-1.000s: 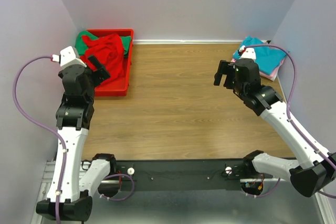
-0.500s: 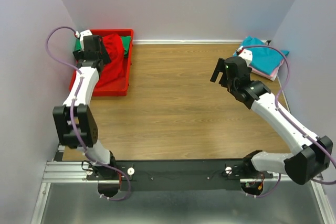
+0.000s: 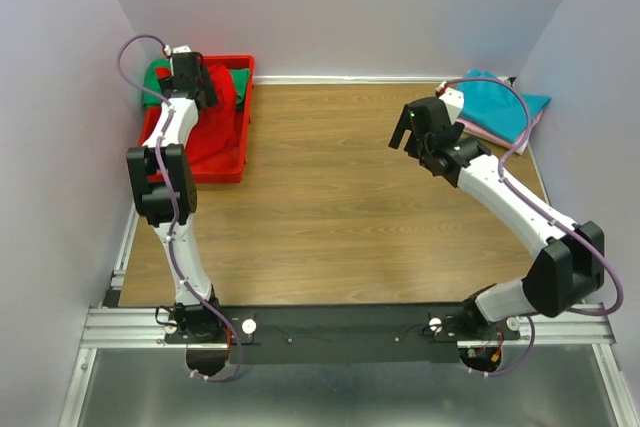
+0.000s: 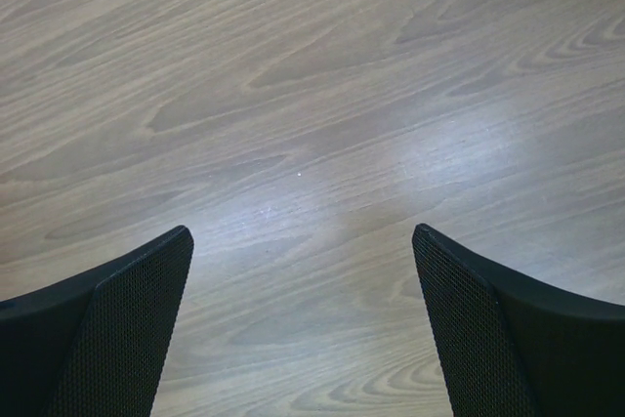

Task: Fold and stack the t-shirts
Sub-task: Grab the tshirt from the pile

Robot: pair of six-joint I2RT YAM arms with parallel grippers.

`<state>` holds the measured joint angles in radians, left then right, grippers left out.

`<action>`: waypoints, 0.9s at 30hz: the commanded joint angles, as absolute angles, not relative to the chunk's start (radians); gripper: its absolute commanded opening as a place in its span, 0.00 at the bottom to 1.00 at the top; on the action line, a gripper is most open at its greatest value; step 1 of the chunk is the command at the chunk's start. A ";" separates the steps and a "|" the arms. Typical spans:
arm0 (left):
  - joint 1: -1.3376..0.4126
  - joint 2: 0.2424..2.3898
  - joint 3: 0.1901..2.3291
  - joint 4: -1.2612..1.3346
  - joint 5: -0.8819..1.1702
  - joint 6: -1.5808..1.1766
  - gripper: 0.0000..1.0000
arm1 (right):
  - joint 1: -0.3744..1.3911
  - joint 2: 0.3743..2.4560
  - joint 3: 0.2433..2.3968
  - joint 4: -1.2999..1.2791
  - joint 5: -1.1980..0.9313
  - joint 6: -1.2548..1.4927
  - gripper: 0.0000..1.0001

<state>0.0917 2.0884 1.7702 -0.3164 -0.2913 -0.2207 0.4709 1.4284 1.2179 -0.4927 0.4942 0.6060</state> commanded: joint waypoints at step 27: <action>0.100 1.685 1.704 -0.420 0.001 -0.261 0.00 | 0.468 1.456 1.304 -0.488 0.456 0.511 1.00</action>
